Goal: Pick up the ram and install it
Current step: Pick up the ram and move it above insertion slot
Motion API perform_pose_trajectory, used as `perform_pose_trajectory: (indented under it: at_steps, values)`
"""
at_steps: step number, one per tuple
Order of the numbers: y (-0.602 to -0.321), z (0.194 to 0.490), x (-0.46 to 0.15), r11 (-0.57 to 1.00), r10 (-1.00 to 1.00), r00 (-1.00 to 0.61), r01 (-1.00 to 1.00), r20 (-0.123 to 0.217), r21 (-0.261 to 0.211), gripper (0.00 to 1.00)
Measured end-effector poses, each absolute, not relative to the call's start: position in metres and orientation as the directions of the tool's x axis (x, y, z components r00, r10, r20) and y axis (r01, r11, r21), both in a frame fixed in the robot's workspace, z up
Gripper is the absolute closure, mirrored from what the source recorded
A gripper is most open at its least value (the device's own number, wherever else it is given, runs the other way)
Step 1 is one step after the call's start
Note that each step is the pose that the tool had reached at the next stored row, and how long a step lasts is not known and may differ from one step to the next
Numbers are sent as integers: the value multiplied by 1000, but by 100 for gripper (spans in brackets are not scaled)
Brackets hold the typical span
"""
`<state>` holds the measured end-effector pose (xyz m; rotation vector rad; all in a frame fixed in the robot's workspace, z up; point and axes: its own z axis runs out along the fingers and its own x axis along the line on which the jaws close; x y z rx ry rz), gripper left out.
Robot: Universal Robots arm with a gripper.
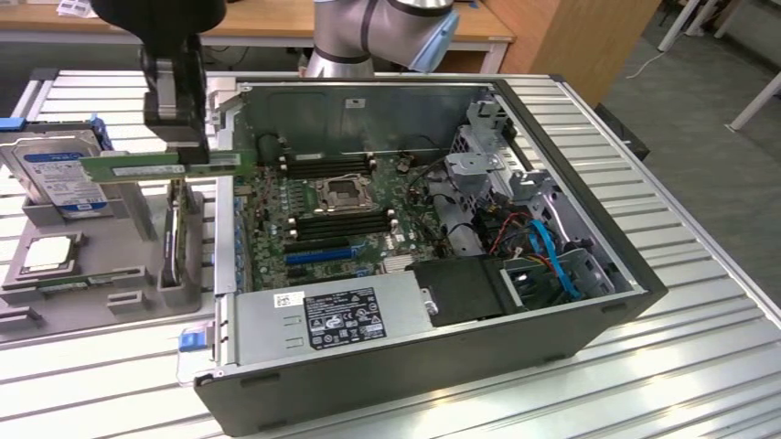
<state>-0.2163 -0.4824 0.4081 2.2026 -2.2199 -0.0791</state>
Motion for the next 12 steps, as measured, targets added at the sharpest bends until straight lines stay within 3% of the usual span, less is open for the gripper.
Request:
perform_pose_trajectory:
  at_steps: [12]
  values:
    - [-482, 408, -192, 7, -1000, -8, -999, -26, 45, 89]
